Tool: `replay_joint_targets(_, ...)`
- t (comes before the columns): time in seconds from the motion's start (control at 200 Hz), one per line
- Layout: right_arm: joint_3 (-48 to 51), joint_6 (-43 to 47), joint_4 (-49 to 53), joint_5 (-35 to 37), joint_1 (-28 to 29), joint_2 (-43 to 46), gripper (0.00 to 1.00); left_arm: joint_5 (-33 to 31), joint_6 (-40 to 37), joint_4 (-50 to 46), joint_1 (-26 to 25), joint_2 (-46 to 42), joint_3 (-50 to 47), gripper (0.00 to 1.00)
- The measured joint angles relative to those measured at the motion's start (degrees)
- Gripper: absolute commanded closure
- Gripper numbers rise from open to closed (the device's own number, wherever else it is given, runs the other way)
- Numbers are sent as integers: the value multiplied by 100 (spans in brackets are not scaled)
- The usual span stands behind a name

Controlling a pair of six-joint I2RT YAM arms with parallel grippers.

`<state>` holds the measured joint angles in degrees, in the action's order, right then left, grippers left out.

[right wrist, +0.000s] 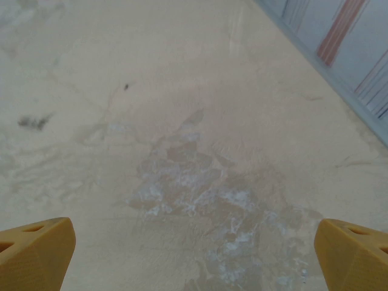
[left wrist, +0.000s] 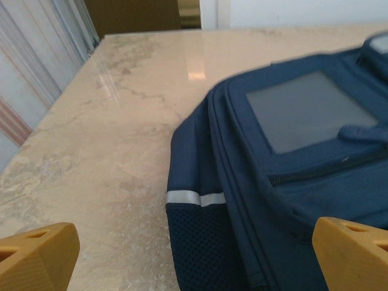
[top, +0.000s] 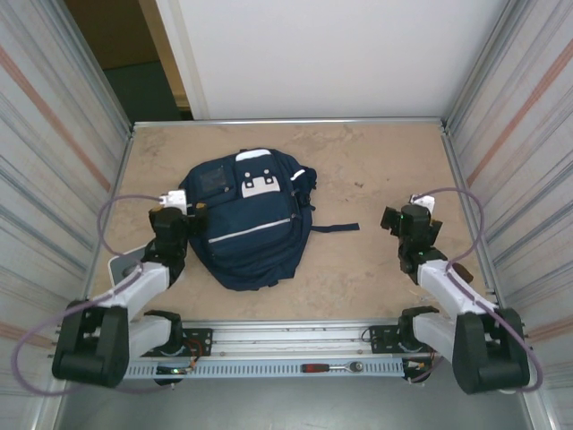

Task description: Pack books, pencil case, and school supplies into a backpack

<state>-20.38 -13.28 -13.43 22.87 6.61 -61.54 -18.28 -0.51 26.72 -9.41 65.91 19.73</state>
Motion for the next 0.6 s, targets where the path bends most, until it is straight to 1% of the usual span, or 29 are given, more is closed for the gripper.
replay_joint_targets(0.105,94,339,-874,-304,-63,-717,1,179,-337,719,33,866,13,1)
replay_joint_targets(0.195,92,557,-1436,-575,-66,-1145,1,411,-481,1292,92,1303,46,1)
replay_joint_targets(0.276,92,678,-1727,-815,-68,-1287,1,562,-584,1620,96,1493,107,1)
replay_joint_targets(0.391,90,778,-2076,-1062,-136,-1357,1,761,-638,1773,138,1510,109,1)
replay_joint_targets(0.481,90,800,-2293,-1167,-219,-1379,1,1008,-634,2033,271,1574,48,1)
replay_joint_targets(0.541,90,811,-2435,-1248,-282,-1401,1,1176,-612,2352,385,1792,0,1)
replay_joint_targets(0.596,90,826,-2575,-1316,-348,-1438,1,1305,-577,2435,448,1971,24,1)
